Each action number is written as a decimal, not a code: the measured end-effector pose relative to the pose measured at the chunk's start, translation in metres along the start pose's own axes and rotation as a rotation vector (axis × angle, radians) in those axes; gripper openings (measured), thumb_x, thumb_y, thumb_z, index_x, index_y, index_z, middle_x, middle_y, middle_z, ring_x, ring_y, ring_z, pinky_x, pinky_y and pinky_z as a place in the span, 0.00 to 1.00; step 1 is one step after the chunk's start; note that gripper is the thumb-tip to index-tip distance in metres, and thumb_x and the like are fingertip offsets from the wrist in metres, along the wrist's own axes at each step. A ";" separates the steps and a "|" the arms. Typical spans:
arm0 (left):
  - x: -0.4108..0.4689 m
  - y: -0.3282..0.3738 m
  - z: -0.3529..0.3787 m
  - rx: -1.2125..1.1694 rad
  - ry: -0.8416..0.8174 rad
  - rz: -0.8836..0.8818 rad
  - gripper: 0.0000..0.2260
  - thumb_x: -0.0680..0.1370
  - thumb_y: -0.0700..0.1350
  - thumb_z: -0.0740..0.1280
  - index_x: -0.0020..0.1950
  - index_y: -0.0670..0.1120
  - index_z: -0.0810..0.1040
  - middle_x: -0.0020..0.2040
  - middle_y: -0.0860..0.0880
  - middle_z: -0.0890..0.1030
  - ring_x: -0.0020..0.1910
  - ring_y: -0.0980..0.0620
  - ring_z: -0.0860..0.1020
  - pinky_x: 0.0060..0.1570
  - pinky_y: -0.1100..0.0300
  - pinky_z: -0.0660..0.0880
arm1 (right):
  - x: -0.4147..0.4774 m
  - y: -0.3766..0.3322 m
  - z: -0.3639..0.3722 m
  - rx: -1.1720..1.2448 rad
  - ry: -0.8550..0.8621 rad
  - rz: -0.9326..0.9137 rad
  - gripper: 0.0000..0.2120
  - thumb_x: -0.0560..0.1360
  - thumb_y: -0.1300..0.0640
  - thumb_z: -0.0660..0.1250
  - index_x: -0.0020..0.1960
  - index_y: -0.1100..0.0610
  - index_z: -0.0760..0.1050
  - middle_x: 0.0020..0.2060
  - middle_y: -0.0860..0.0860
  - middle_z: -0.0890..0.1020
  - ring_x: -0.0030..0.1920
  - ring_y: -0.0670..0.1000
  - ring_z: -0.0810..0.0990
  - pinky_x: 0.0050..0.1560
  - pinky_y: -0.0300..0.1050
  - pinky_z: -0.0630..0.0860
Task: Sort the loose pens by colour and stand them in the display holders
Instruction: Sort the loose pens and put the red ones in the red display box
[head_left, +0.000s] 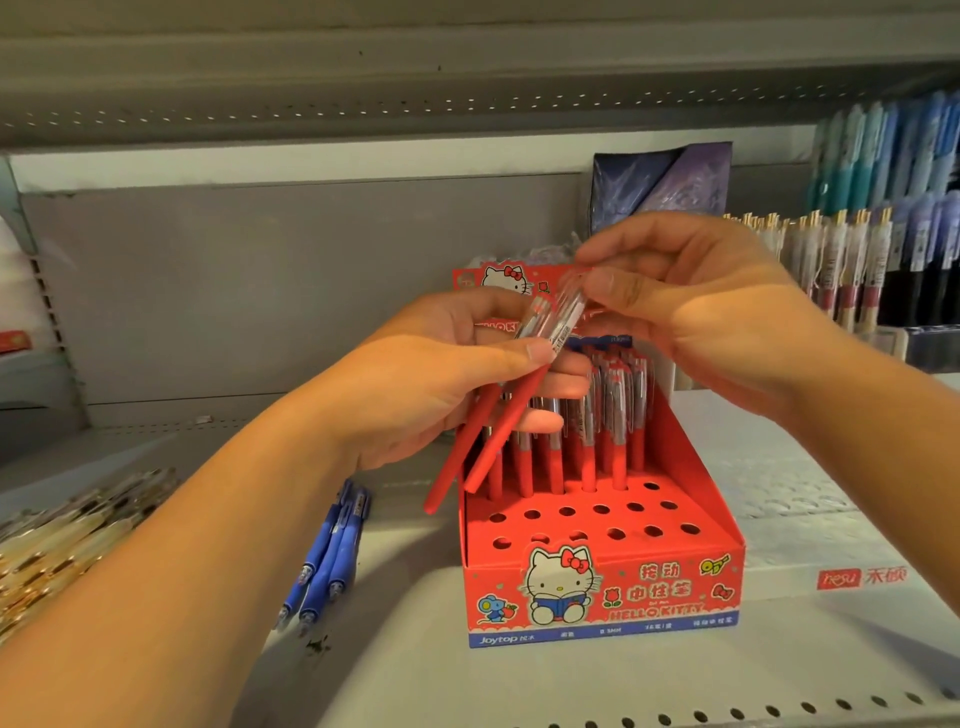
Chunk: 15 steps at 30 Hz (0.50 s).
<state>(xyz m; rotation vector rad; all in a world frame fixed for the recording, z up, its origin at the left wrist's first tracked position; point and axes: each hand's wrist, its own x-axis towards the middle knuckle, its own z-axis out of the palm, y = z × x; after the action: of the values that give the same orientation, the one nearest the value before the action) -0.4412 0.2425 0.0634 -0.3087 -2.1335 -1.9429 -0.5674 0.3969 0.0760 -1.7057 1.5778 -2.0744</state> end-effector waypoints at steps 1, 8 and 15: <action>0.000 0.000 0.000 -0.001 -0.001 -0.001 0.24 0.72 0.40 0.67 0.67 0.37 0.69 0.53 0.37 0.84 0.52 0.44 0.84 0.44 0.52 0.82 | 0.000 0.000 0.000 0.034 0.018 -0.011 0.09 0.66 0.62 0.71 0.46 0.59 0.79 0.37 0.53 0.86 0.40 0.52 0.85 0.45 0.47 0.83; -0.001 0.003 -0.005 0.051 0.045 0.043 0.19 0.72 0.39 0.71 0.60 0.38 0.72 0.49 0.40 0.85 0.47 0.45 0.85 0.44 0.54 0.82 | 0.006 -0.010 -0.013 0.116 0.076 -0.009 0.06 0.68 0.59 0.70 0.44 0.59 0.78 0.34 0.53 0.83 0.34 0.53 0.83 0.38 0.48 0.82; 0.001 0.001 -0.010 0.177 0.119 0.147 0.05 0.70 0.39 0.71 0.45 0.43 0.79 0.38 0.50 0.82 0.34 0.54 0.79 0.38 0.64 0.77 | 0.007 -0.012 -0.030 -0.416 0.068 0.094 0.08 0.70 0.60 0.74 0.45 0.62 0.79 0.35 0.53 0.85 0.35 0.54 0.86 0.32 0.44 0.82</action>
<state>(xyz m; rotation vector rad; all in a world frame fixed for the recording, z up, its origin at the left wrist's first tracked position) -0.4416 0.2331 0.0657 -0.2994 -2.1235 -1.6385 -0.5862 0.4188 0.0932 -1.6345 2.1886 -1.8755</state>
